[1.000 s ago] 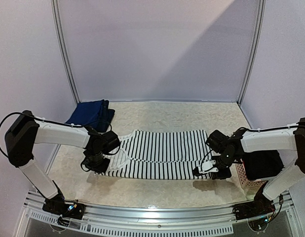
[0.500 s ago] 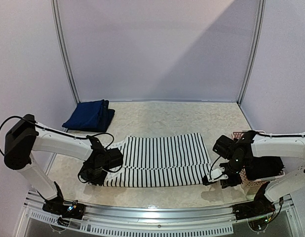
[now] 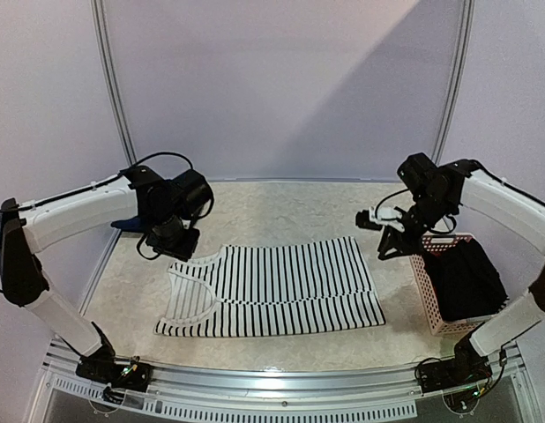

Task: Fold and stack the mixed laundry pile
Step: Move the 1/3-folded tank top to the center of the board, then pick up the 1/3-folded tank top from the center of the board.

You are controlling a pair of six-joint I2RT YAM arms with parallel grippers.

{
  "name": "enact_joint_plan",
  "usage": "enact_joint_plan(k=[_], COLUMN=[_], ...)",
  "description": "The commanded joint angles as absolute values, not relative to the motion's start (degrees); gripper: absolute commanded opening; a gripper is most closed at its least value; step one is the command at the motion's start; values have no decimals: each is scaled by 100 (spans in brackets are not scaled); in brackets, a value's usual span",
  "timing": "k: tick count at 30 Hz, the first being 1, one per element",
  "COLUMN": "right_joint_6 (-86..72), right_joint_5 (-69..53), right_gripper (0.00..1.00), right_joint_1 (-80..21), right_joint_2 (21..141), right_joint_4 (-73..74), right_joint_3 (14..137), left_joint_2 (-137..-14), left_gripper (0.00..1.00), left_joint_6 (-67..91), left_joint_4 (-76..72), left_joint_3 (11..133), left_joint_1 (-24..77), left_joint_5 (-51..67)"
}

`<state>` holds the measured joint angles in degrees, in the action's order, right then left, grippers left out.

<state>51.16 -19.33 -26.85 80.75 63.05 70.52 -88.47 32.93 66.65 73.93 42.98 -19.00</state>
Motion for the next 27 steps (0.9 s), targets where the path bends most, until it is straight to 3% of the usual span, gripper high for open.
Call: enact_joint_plan(k=[1,8,19,27], right_joint_6=[4948,4512,4272,4391], right_joint_5=[-2624,-2501,-2236,-2183], right_gripper=[25,39,44,45], right_joint_1=[-1940,-1649,-1630,-1635], right_joint_2=[9278,11059,12911,13792], right_joint_4=[6323,6013,5866,6259], right_joint_3=[8019,9278,10678,11599], left_joint_2=[-9000,-9129,-9605,-10854], left_gripper=[43,55,49,48], left_joint_6=[2082,1608,544,-147], left_joint_4=[6350,5734,4987,4698], left_joint_3=[7713,7550,7648,8570], left_joint_1=[3732,3177,2610,2585], left_joint_5=[-1956,-1745,-572,347])
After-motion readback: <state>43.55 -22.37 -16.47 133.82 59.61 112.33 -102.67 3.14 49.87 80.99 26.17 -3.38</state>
